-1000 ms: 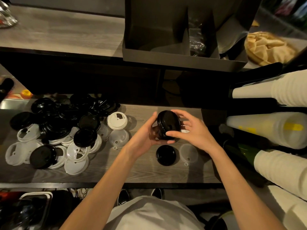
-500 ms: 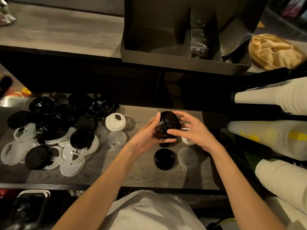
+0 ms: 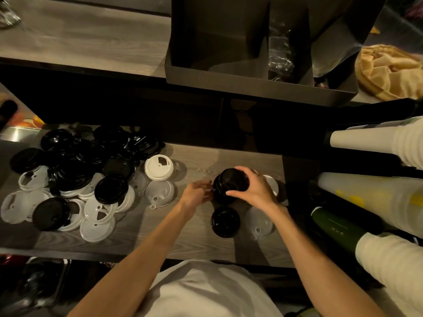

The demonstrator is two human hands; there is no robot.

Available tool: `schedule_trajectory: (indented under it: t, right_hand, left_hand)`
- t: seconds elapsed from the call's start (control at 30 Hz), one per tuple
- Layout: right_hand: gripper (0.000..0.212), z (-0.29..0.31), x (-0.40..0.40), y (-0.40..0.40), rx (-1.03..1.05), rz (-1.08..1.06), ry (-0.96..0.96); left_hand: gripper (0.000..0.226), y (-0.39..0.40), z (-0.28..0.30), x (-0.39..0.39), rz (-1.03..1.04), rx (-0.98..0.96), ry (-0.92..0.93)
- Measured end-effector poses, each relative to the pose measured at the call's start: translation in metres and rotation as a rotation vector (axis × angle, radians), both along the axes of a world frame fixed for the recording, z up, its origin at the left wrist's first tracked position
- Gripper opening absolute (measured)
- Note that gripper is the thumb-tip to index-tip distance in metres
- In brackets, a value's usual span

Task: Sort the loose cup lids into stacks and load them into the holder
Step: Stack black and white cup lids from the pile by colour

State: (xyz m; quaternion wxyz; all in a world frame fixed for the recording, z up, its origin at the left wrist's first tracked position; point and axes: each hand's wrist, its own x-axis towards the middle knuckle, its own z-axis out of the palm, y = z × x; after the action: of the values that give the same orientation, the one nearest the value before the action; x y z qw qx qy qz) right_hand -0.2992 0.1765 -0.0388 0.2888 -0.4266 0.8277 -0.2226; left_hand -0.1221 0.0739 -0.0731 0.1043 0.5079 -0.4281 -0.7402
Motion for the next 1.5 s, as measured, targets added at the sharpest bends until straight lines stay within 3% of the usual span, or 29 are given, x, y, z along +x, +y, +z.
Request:
schedule_trajectory:
  t: [0.27, 0.73, 0.87, 0.93, 1.0, 1.07, 1.17, 1.4, 1.5]
  right_hand:
    - [0.089, -0.008, -0.003, -0.014, 0.109, 0.213, 0.029]
    - [0.092, -0.010, -0.003, -0.017, 0.142, 0.273, 0.027]
    - [0.102, -0.007, -0.002, -0.023, 0.206, 0.302, 0.031]
    - [0.104, -0.001, 0.005, -0.030, 0.167, 0.301, 0.040]
    - [0.089, 0.004, 0.022, -0.043, 0.069, 0.315, 0.108]
    - [0.069, 0.006, 0.045, -0.063, -0.004, 0.373, 0.124]
    - [0.062, 0.007, 0.082, -0.099, -0.018, 0.459, 0.059]
    - [0.101, -0.006, 0.156, -0.193, 0.137, 0.438, 0.059]
    - [0.108, -0.020, 0.173, -0.207, 0.203, 0.421, 0.130]
  left_hand:
    - [0.045, 0.014, -0.015, 0.006, 0.001, 0.023, 0.107]
    - [0.042, 0.018, -0.008, 0.006, -0.062, 0.025, 0.206]
    - [0.034, 0.011, -0.003, 0.014, -0.099, -0.082, 0.076]
    - [0.030, 0.002, -0.006, 0.029, -0.130, -0.335, -0.102]
    - [0.022, -0.006, -0.009, 0.054, -0.114, -0.648, -0.266]
    - [0.010, -0.009, -0.010, 0.082, -0.030, -0.794, -0.389]
    - [0.010, -0.010, -0.018, 0.120, 0.092, -0.770, -0.501]
    - [0.010, -0.012, -0.021, 0.152, 0.189, -0.656, -0.414]
    - [0.006, -0.017, -0.022, 0.160, 0.224, -0.625, -0.390]
